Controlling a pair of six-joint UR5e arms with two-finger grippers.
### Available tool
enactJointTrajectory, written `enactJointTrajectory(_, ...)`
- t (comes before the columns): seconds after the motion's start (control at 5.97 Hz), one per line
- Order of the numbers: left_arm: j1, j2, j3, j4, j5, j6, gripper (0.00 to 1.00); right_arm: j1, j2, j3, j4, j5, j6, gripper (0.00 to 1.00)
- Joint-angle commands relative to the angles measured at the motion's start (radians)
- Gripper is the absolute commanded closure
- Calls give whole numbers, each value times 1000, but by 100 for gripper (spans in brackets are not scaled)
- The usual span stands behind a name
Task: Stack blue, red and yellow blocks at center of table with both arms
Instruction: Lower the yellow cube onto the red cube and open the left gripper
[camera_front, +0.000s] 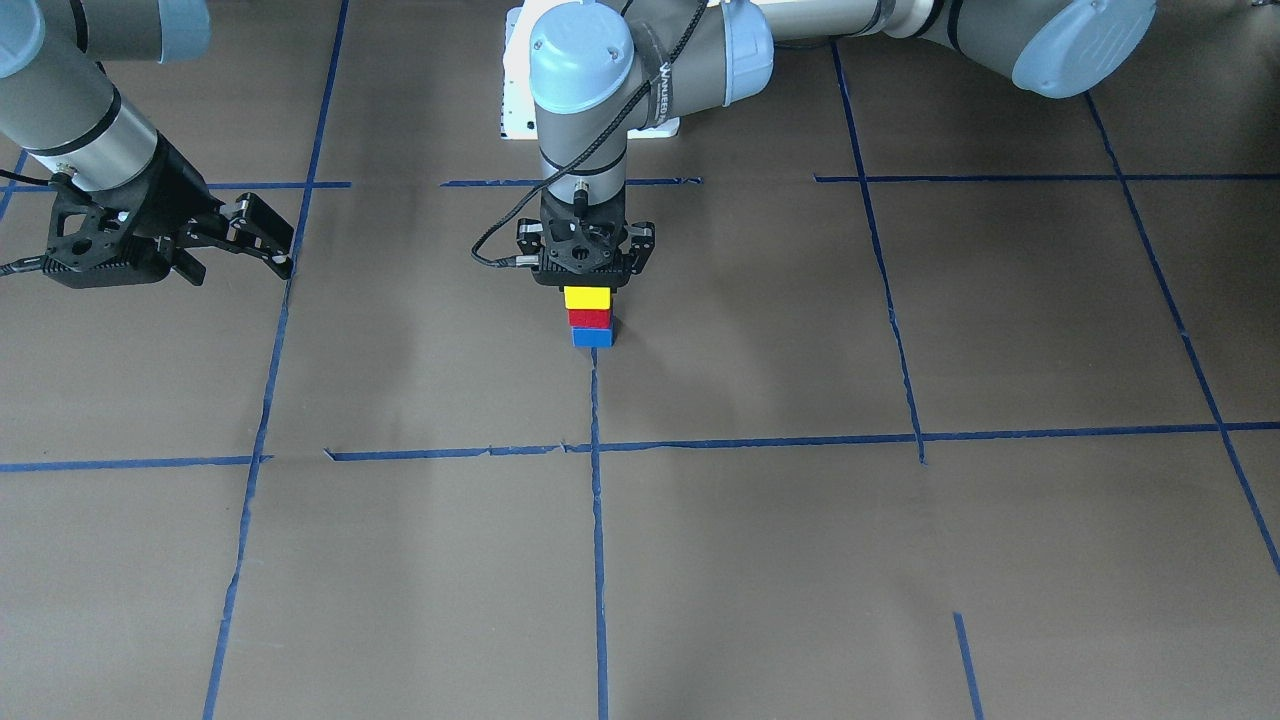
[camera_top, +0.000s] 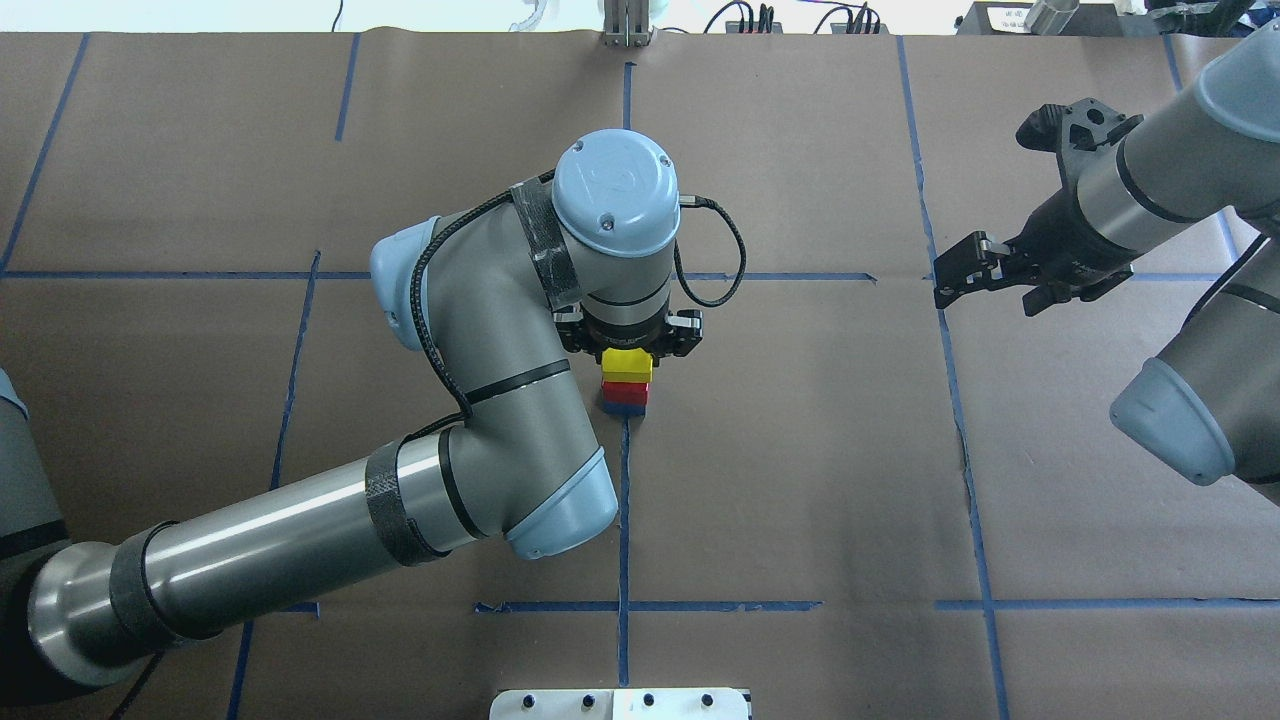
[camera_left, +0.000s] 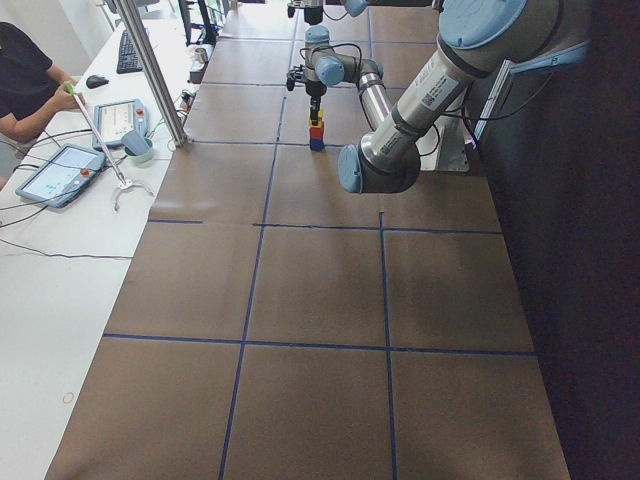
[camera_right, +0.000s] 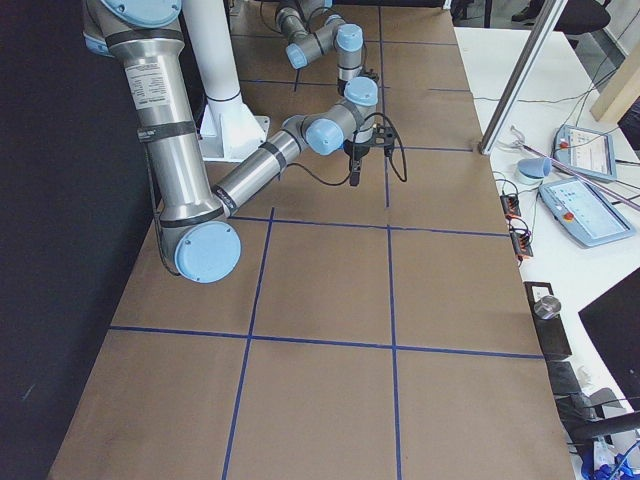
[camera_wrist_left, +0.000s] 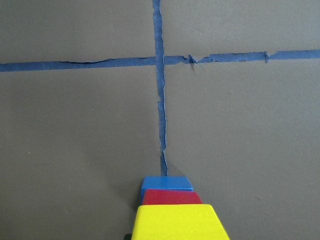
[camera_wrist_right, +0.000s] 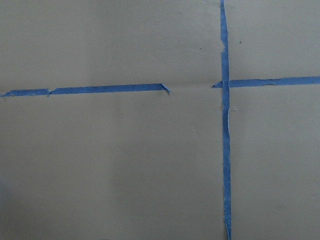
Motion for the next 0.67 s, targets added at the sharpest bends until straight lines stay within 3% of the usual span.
enactJointTrajectory(0.0, 0, 0, -2, 1, 0, 0, 0, 0, 0, 4, 0, 0, 3, 0)
enactJointTrajectory(0.34, -1, 0, -20, 5, 0, -2, 0, 0, 0, 7, 0, 0, 5, 0)
enactJointTrajectory(0.5, -9, 32, -105, 11, 1, -2, 0, 2, 0, 5, 0, 0, 2, 0)
